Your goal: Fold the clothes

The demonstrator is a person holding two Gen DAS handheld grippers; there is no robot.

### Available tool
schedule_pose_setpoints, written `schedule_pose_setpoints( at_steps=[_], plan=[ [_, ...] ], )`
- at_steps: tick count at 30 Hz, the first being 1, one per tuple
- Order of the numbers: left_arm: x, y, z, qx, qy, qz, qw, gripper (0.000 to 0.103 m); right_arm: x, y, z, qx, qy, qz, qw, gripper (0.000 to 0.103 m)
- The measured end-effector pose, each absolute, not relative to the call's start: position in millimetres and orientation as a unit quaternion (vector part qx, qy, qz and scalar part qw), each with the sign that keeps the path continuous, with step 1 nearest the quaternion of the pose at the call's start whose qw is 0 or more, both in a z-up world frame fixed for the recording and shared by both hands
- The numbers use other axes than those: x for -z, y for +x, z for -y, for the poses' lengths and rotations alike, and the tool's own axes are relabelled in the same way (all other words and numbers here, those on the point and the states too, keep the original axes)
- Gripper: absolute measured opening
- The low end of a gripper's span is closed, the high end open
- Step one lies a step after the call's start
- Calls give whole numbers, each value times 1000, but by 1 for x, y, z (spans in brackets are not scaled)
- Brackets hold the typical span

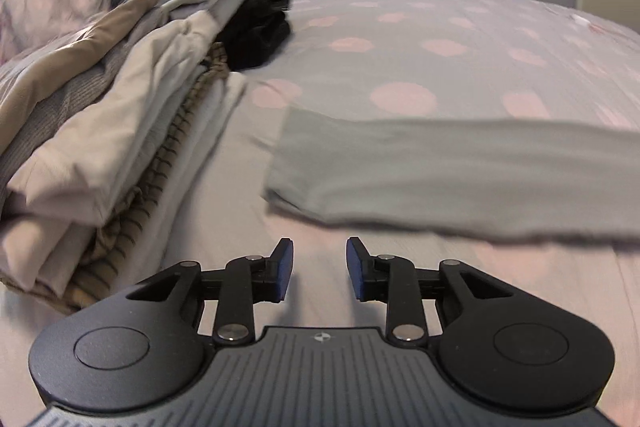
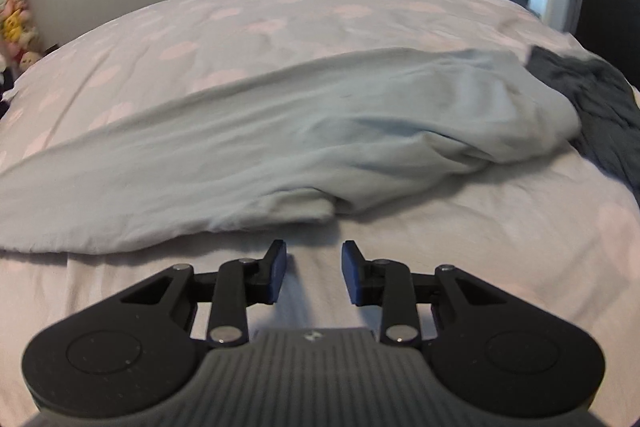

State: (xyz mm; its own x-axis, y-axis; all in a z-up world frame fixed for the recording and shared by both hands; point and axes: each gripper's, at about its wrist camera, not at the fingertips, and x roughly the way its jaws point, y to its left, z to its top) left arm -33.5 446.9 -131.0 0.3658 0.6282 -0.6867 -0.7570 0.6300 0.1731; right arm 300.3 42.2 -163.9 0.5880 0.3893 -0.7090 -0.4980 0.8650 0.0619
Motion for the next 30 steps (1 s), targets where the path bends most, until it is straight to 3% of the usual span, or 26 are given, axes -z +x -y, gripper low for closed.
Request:
schedule_pose_setpoints(
  at_steps=[3,5,13,14,21,25,26,30],
  plan=[
    [129,-35,-433,-409,-82,-373,829,34,158,299,-48,-246,-89,-347,901,25],
    [128,-37,-423,-401,-79,-372,833,34,148,300,-43,-254,-71,-335,905,3],
    [125,-39,-412,-394,-89,-363,840,34,133,313,-32,-271,0,-367,890,3],
    [124,-40,-411,-393,-91,-362,840,34,137,313,-34,-269,-3,-374,888,9],
    [124,-41,-402,-378,-104,-357,848,34,170,324,-38,-254,75,-441,858,23],
    [122,-33,-394,-349,-112,-355,860,34,174,331,-35,-258,135,-438,850,21],
    [122,-30,-391,-342,-113,-358,862,34,174,332,-33,-259,145,-438,849,6],
    [124,-11,-372,-273,-105,-367,883,34,163,326,-26,-262,148,-432,850,6]
  ],
)
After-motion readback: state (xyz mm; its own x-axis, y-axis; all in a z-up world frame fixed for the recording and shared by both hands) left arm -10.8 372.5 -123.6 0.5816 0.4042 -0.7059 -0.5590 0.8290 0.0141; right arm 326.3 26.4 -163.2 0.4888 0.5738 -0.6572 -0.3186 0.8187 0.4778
